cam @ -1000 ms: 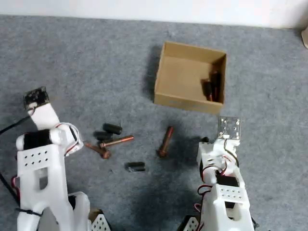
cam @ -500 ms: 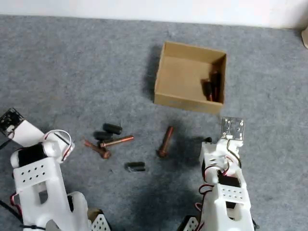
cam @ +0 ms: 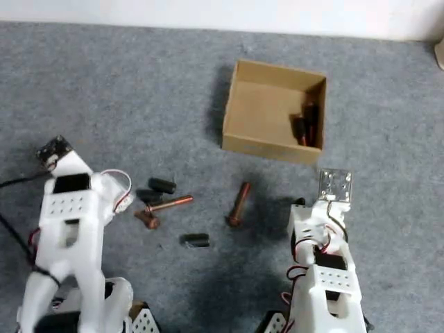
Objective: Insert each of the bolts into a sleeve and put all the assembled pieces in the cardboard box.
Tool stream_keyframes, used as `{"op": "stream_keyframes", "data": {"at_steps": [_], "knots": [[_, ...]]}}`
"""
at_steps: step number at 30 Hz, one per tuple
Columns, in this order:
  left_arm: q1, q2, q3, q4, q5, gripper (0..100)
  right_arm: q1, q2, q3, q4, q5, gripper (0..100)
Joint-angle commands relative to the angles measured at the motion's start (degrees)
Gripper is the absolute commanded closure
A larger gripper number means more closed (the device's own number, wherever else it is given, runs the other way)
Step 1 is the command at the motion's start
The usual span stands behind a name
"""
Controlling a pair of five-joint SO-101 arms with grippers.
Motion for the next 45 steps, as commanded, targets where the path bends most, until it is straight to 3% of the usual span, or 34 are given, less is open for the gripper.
{"op": "stream_keyframes", "data": {"at_steps": [1,6,14,21,27,29,32,45], "knots": [[4.6,4.6,-4.9,-0.2,-0.4,79,0.6,-0.5,3.6,-1.4,-0.1,78.5],[10.9,13.5,-5.2,0.3,-0.3,79,0.6,-0.5,3.6,-1.4,-0.1,78.5],[10.8,20.2,-5.3,-0.3,-0.2,79,0.6,-0.5,3.6,-1.4,-0.1,78.5],[10.7,24.5,-3.7,-8.9,3.3,79,0.6,-0.5,3.6,-1.4,-0.1,78.5],[10.7,26.8,-4.0,-9.2,3.5,79,0.7,-0.5,3.6,-1.4,-0.1,78.5],[10.8,26.8,-4.0,-9.2,3.4,82,0.7,-0.5,3.6,-1.4,-0.1,78.5],[10.8,26.8,-4.0,-9.5,3.3,97,0.8,-0.5,3.6,-1.4,-0.1,78.5],[10.7,24.7,-7.3,-3.2,3.3,100,0.9,-0.5,3.7,-1.4,-0.1,78.5]]}}
